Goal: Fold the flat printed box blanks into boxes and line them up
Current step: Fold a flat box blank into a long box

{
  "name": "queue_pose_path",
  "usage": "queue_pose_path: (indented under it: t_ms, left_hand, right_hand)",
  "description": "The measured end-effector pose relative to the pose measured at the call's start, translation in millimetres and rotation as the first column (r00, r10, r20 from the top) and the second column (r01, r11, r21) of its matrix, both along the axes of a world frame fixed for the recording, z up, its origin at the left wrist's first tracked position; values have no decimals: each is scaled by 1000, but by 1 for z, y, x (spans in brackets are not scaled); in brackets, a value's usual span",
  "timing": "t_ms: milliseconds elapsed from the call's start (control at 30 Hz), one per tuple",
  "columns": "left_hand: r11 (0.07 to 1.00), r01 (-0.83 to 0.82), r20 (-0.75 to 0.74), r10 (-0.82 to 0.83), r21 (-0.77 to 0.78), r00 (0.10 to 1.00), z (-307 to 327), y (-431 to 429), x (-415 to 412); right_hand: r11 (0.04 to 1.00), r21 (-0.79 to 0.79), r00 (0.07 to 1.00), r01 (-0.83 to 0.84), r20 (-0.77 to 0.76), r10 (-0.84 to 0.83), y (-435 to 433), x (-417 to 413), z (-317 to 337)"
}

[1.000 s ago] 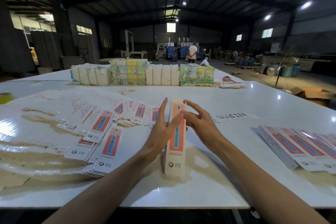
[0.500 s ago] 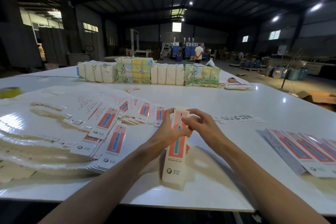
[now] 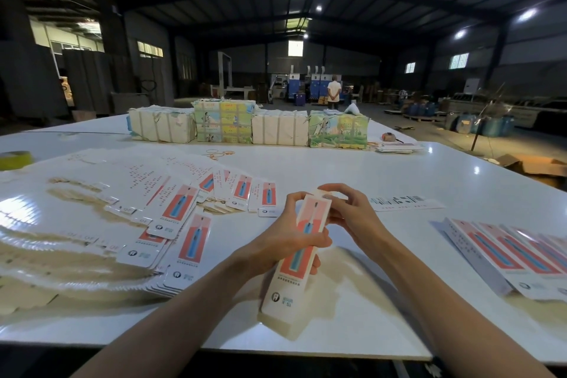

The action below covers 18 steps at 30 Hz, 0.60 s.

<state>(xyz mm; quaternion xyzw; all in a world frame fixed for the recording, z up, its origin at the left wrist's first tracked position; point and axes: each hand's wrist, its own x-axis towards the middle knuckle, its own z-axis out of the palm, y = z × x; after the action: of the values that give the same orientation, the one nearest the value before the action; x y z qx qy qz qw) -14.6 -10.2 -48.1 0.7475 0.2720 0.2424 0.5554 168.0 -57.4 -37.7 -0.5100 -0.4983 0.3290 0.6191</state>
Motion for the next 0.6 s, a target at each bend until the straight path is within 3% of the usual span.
queue_pose_path:
  t_ms: [233, 433, 600]
  left_hand:
    - [999, -40, -2, 40, 10, 999, -3, 1, -1]
    - [999, -36, 15, 36, -19, 999, 0, 2, -1]
    - [999, -6, 50, 8, -35, 999, 0, 3, -1]
  right_hand:
    - [992, 115, 981, 49, 182, -69, -4, -4, 6]
    - [996, 25, 992, -84, -88, 86, -6, -6, 11]
    - [998, -43, 983, -37, -182, 29, -3, -4, 12]
